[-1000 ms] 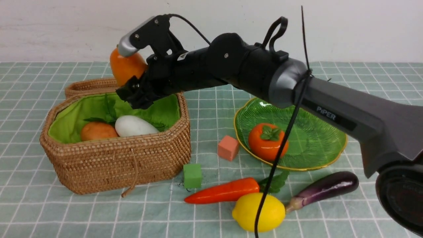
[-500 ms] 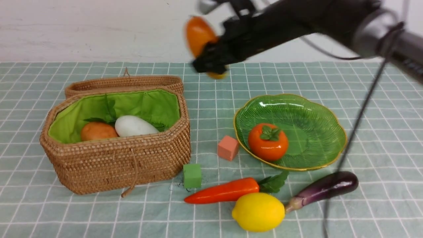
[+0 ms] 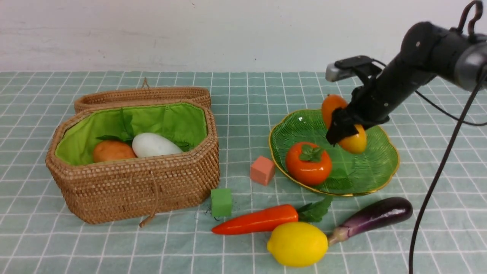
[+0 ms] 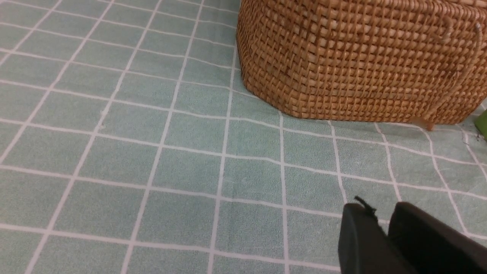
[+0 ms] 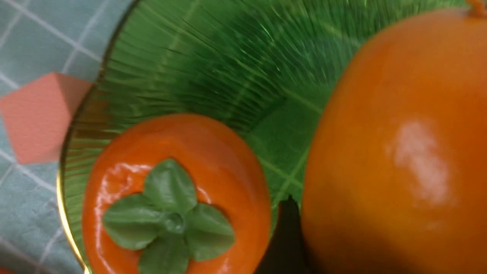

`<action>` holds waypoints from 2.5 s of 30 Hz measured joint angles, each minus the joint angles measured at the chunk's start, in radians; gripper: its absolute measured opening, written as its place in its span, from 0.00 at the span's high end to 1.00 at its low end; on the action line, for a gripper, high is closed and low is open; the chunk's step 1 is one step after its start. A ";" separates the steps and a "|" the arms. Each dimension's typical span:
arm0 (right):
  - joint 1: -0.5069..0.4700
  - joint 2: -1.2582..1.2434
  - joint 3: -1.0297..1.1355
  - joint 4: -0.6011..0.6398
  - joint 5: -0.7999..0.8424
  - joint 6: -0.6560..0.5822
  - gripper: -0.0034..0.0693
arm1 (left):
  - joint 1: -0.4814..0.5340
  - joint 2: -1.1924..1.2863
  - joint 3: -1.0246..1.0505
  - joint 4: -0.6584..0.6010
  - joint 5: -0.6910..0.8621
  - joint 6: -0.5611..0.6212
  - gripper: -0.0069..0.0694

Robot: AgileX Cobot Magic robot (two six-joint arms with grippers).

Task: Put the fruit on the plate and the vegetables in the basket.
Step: Use the right arm to grab a mango and put it into the right plate, then grab an eggplant with your right arm and place it in the basket on the left.

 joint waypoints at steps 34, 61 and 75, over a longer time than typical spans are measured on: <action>0.076 -0.690 0.905 -0.059 -0.373 1.137 0.19 | 0.000 0.000 0.000 0.000 0.000 0.001 0.73; 0.249 -0.456 0.911 -0.493 -0.444 1.919 0.20 | 0.000 0.000 0.000 0.000 0.000 0.001 0.71; 0.251 -0.521 0.910 -0.509 -0.318 1.596 0.49 | 0.000 0.000 0.000 0.000 0.000 0.001 0.69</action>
